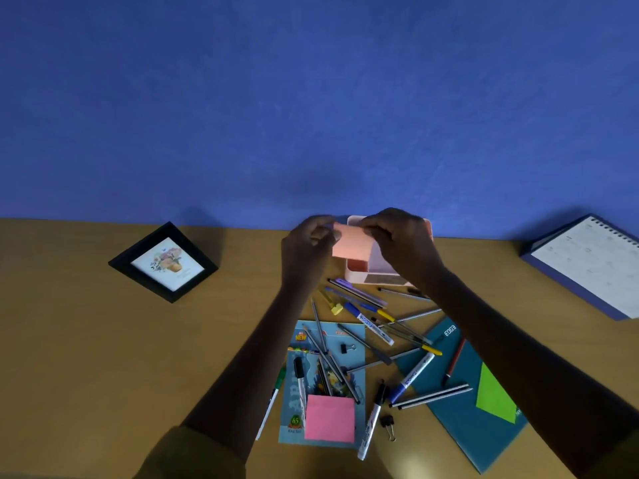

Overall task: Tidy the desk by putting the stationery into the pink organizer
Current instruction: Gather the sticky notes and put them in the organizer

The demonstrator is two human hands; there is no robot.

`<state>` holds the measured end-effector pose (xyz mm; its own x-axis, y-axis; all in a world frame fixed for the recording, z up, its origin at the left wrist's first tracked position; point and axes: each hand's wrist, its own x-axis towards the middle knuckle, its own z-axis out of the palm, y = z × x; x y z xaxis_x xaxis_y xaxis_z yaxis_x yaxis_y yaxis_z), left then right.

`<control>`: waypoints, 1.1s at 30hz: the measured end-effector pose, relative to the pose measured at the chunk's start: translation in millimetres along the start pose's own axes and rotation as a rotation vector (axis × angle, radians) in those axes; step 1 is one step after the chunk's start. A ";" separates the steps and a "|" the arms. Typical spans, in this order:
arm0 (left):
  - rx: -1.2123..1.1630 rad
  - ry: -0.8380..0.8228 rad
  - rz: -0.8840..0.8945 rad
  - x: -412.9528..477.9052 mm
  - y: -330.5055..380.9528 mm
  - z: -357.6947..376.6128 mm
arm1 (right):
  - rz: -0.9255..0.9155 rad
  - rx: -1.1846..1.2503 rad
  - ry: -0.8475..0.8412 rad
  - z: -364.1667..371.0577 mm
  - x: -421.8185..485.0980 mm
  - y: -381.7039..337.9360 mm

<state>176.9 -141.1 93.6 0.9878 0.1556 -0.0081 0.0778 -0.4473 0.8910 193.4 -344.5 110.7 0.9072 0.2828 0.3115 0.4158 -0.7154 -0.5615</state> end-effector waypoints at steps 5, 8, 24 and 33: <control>0.064 0.009 0.235 31.0 25.7 17.5 | -0.092 -0.064 0.079 -20.2 20.3 23.2; 0.134 0.032 0.325 46.5 27.1 26.8 | -0.093 -0.115 0.104 -25.0 28.6 30.0; 0.466 -0.101 0.230 73.7 -21.3 54.6 | 0.072 -0.185 -0.076 29.6 20.3 80.0; 0.593 -0.123 0.246 82.6 -41.8 72.6 | 0.225 -0.275 -0.129 47.9 15.9 86.2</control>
<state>265.0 -173.5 22.7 0.9918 -0.0992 0.0805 -0.1256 -0.8725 0.4722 246.8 -371.0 30.6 0.9817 0.1650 0.0951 0.1888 -0.9085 -0.3728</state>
